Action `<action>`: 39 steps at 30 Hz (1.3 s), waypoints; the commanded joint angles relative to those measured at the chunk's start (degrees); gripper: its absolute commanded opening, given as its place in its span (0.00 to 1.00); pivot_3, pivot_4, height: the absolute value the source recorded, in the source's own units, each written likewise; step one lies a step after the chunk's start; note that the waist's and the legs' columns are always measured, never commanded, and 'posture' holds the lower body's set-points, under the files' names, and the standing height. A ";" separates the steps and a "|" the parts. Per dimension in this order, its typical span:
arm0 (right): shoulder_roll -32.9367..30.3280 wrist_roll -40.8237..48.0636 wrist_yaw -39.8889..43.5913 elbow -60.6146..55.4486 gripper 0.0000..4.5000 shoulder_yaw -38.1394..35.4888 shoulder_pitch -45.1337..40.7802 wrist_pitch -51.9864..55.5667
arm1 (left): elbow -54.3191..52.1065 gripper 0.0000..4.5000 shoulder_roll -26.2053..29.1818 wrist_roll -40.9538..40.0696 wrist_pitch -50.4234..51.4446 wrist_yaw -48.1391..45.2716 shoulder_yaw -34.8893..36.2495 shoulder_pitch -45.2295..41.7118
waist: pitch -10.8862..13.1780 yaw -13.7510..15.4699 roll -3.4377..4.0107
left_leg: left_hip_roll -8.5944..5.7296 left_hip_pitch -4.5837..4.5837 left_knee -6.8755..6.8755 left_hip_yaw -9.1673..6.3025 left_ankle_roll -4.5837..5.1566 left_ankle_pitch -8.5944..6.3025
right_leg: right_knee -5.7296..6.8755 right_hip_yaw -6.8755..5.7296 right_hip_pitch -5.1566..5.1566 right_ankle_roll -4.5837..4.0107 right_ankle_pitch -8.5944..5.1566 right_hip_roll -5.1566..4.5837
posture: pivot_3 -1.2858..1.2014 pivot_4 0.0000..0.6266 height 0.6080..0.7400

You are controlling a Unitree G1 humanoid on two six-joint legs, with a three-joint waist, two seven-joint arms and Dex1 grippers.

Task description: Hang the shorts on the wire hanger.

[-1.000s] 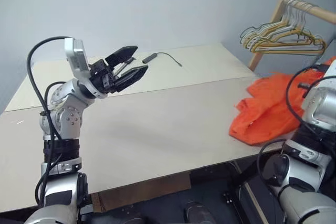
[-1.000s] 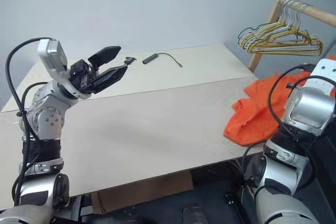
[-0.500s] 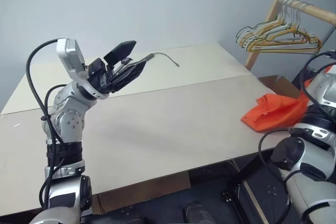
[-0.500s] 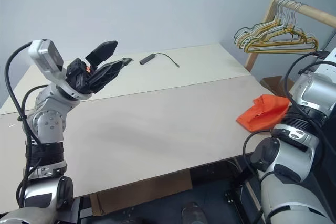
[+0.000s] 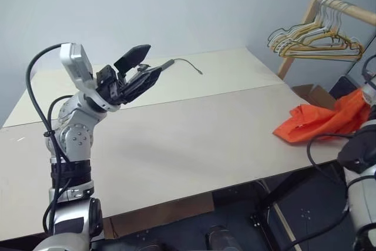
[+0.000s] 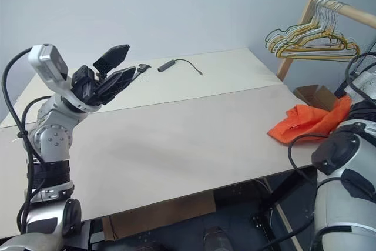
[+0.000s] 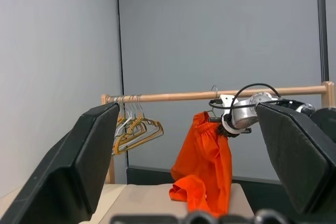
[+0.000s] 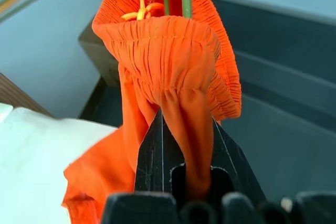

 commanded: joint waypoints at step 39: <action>7.26 -18.44 -7.16 -26.74 1.00 33.43 10.68 -10.78 | -1.30 1.00 2.03 -1.13 -0.63 -2.48 -0.32 -1.10 | 0.05 0.08 0.09 | 0.02 0.43 -0.29 -0.01 0.09 -0.05 | -0.67 0.00 0.59 0.20 0.15 -0.01 | 0.48 0.00 1.00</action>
